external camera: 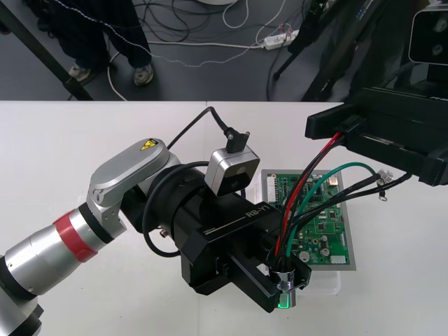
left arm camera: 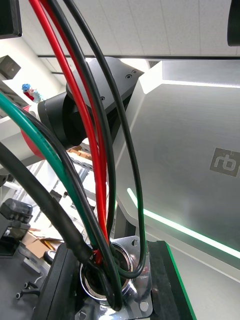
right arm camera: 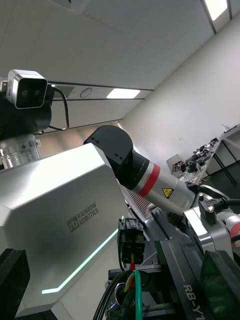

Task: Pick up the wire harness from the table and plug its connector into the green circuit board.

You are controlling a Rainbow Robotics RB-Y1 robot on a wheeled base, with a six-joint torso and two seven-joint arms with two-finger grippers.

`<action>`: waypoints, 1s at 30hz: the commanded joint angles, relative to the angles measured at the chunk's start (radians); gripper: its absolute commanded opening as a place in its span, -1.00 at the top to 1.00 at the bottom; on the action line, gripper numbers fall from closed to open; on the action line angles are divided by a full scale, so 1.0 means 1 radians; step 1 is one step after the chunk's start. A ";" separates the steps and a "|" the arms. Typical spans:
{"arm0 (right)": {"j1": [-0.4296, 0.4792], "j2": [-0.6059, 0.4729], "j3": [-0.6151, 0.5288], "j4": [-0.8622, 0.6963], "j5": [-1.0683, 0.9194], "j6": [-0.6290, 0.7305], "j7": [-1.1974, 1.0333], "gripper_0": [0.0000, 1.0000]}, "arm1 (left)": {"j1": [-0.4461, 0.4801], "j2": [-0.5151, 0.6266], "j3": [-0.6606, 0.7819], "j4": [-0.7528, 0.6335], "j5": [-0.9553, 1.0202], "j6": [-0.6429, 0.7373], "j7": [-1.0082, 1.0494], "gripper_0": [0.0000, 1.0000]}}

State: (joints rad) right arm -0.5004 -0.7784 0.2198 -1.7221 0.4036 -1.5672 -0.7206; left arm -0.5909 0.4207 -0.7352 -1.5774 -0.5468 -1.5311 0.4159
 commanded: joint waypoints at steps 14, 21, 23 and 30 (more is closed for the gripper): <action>-0.030 0.028 0.016 -0.033 -0.023 -0.004 -0.025 -1.00 | 0.011 0.018 -0.015 -0.038 0.022 -0.040 0.041 1.00; -0.033 0.036 0.016 -0.033 -0.026 -0.004 -0.022 -1.00 | 0.011 0.018 -0.015 -0.038 0.025 -0.040 0.043 1.00; -0.033 0.038 0.015 -0.031 -0.029 -0.004 -0.020 -1.00 | 0.011 0.018 -0.015 -0.038 0.025 -0.040 0.041 1.00; -0.041 0.039 0.015 -0.033 -0.042 -0.004 -0.020 -1.00 | 0.011 0.018 -0.016 -0.038 0.025 -0.040 0.041 1.00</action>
State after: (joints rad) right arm -0.5041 -0.7580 0.2241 -1.7222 0.3811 -1.5672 -0.7206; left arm -0.5909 0.4207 -0.7353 -1.5775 -0.5381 -1.5313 0.4159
